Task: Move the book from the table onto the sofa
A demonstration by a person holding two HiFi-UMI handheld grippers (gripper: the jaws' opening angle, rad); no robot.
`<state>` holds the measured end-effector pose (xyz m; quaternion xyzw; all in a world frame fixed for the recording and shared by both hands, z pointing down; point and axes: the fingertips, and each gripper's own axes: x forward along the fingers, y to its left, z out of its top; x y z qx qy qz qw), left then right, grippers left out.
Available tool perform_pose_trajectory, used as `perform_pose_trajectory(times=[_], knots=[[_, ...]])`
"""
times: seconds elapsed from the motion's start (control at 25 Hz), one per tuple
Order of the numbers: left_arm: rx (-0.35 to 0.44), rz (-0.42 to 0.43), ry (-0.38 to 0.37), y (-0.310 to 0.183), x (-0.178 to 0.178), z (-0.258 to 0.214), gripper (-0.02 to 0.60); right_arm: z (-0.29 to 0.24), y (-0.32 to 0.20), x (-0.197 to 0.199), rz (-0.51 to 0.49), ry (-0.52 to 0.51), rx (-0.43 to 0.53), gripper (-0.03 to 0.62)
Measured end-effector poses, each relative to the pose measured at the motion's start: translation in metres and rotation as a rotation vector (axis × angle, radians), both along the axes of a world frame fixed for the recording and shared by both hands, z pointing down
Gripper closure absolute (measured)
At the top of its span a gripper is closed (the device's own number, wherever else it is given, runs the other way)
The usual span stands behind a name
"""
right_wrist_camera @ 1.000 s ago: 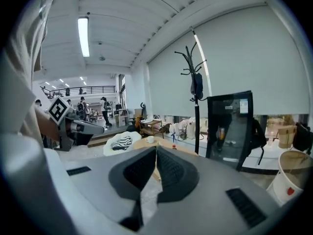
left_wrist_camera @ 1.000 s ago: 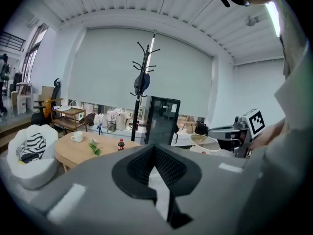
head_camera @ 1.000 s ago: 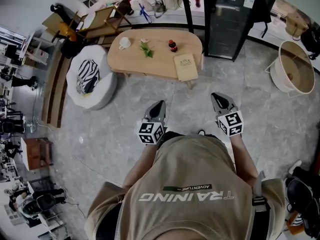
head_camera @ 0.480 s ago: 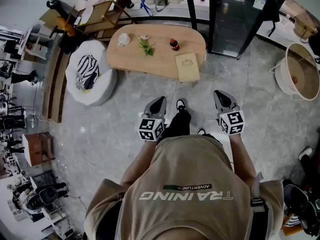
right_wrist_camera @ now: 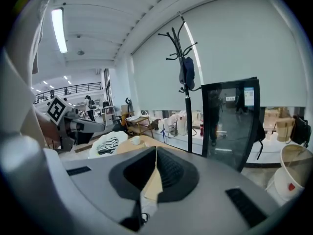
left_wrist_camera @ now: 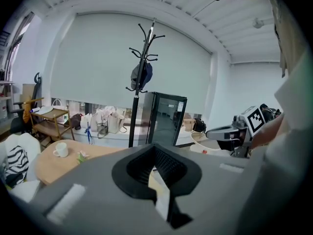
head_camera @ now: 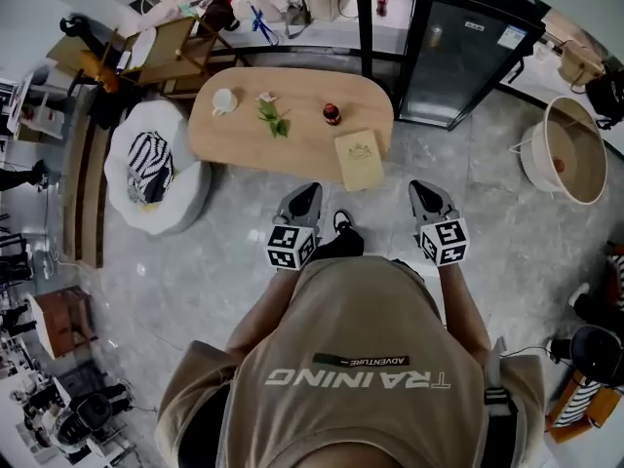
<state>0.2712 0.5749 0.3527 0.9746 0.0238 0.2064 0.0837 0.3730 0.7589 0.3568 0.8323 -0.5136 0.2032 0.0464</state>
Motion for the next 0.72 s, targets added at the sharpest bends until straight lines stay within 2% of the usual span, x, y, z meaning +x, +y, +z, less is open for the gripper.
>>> perform_pose_trajectory(times=[0.24,0.4,0.72], knots=[[-0.009,0.094,-0.033,-0.047,0.045,0.014,0.583,0.003,-0.059,0.035,0.05,-0.023,-0.017,0.589],[-0.03,0.121,-0.021,-0.067,0.074,0.025,0.583,0.011,-0.084,0.058,0.056,-0.045,-0.039,0.589],[-0.056,0.132,-0.063,-0.074,0.103,0.039,0.583,0.05,-0.105,0.094,-0.032,-0.136,-0.119,0.588]])
